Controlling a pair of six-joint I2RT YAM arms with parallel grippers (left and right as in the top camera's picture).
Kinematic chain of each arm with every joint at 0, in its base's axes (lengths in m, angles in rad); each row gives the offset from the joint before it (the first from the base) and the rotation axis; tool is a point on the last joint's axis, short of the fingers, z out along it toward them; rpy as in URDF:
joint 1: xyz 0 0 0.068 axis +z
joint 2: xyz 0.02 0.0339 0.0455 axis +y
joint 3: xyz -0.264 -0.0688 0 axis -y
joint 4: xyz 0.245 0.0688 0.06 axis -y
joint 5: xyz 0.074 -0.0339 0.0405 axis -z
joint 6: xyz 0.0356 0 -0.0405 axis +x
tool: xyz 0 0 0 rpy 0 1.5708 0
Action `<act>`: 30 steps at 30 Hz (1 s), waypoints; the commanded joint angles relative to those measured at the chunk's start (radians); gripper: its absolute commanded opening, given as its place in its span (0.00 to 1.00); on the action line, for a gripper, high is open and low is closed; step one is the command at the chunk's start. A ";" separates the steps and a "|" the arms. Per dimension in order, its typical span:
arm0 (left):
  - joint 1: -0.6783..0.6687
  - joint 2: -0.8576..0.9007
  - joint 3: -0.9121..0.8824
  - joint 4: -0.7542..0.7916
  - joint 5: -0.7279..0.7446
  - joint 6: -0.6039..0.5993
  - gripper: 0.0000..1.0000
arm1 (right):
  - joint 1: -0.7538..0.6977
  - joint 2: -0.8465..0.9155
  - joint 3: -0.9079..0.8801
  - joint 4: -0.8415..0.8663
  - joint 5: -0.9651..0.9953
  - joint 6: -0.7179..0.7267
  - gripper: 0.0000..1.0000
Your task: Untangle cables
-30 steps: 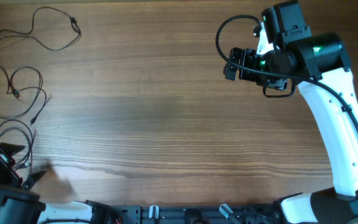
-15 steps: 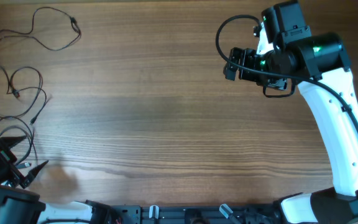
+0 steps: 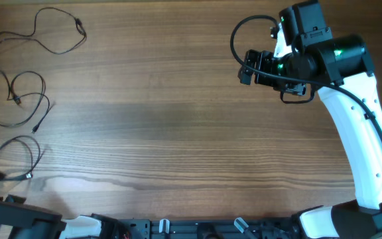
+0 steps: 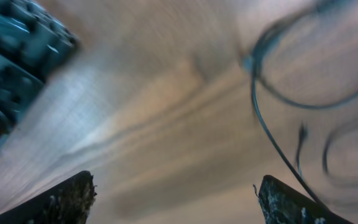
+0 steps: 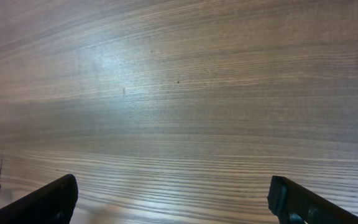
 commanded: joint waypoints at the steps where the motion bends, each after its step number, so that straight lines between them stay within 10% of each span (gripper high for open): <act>1: -0.014 -0.015 0.015 -0.024 -0.352 -0.330 0.91 | 0.003 0.010 -0.003 0.019 -0.010 0.010 1.00; 10: -0.135 -0.001 -0.004 0.009 -0.360 -0.412 1.00 | 0.003 0.010 -0.003 0.012 -0.010 0.000 1.00; 16: -0.155 -0.001 -0.003 0.113 0.132 0.218 0.95 | 0.003 0.010 -0.003 0.024 -0.010 0.000 1.00; 30: -0.488 -0.001 -0.005 0.084 -0.332 0.053 0.87 | 0.003 0.010 -0.003 0.039 -0.010 0.002 1.00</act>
